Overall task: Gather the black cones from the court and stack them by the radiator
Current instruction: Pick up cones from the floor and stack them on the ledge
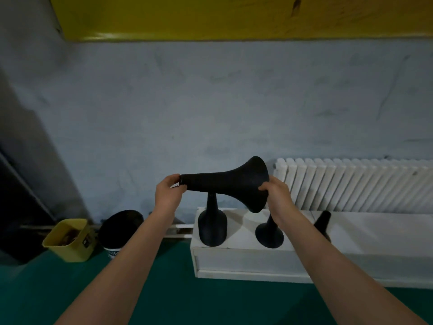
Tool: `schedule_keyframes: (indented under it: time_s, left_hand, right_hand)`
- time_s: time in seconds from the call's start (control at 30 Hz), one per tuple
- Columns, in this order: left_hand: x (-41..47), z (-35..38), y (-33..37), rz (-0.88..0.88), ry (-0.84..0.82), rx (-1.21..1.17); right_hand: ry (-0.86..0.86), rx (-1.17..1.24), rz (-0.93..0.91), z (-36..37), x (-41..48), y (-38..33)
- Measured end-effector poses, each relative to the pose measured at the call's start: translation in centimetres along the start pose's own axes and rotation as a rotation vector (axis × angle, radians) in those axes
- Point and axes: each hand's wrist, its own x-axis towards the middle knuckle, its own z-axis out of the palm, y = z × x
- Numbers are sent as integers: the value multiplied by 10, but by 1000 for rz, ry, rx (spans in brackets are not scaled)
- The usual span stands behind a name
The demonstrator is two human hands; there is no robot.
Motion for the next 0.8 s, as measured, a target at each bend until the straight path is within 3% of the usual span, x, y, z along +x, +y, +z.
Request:
schedule_keyframes:
  time_s: [0.37,0.8]
  left_hand:
    - [172,-31,-9,42,42,30]
    - [252,-5,-4,92,62,170]
  right_hand:
    - [17,10,70,116,127,9]
    - [24,56,285,142,207,49]
